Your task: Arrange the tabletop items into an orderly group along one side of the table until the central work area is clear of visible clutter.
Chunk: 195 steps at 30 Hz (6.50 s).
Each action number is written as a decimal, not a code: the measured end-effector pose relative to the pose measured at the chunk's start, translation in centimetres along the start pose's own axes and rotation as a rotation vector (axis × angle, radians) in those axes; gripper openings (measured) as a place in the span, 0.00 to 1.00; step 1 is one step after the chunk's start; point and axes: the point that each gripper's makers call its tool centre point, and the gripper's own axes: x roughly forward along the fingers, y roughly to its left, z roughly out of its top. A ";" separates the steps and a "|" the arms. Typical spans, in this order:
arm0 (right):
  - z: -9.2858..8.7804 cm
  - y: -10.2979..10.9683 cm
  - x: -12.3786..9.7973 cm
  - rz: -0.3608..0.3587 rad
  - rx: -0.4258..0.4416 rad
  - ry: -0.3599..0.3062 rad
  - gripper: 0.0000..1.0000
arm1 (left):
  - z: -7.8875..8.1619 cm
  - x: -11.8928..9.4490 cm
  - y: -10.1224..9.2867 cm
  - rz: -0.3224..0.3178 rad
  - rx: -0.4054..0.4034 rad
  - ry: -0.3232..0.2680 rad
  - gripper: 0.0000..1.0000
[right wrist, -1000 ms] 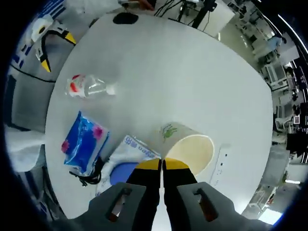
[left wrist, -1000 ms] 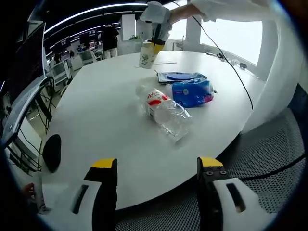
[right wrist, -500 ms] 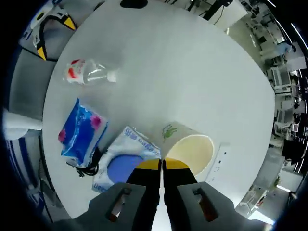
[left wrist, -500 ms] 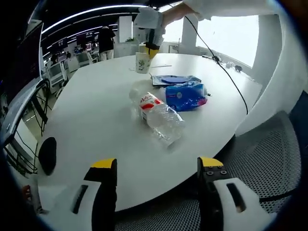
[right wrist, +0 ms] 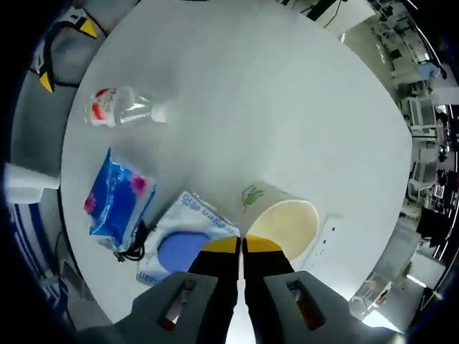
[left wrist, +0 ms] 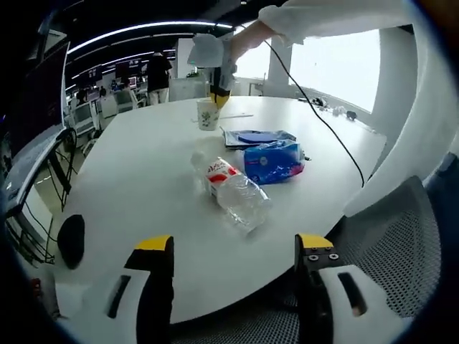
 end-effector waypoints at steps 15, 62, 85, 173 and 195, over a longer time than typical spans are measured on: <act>0.2 0.8 2.0 0.030 -0.055 0.041 0.00 | 0.4 -0.3 0.0 0.003 0.012 -0.018 0.65; -1.3 2.7 -3.6 -0.031 0.301 -0.221 0.44 | -0.2 0.0 0.6 0.037 0.018 0.012 0.66; -8.3 9.7 -5.8 -0.136 0.476 -0.280 0.53 | 0.2 0.0 -0.6 -0.017 0.039 -0.008 0.70; -9.1 30.3 -1.4 -0.030 1.168 -0.458 0.58 | 10.8 7.8 -1.3 -0.216 -0.260 0.130 0.86; -7.1 31.0 -1.2 0.007 1.237 -0.526 0.56 | 6.2 10.3 0.0 -0.138 -0.334 0.265 0.81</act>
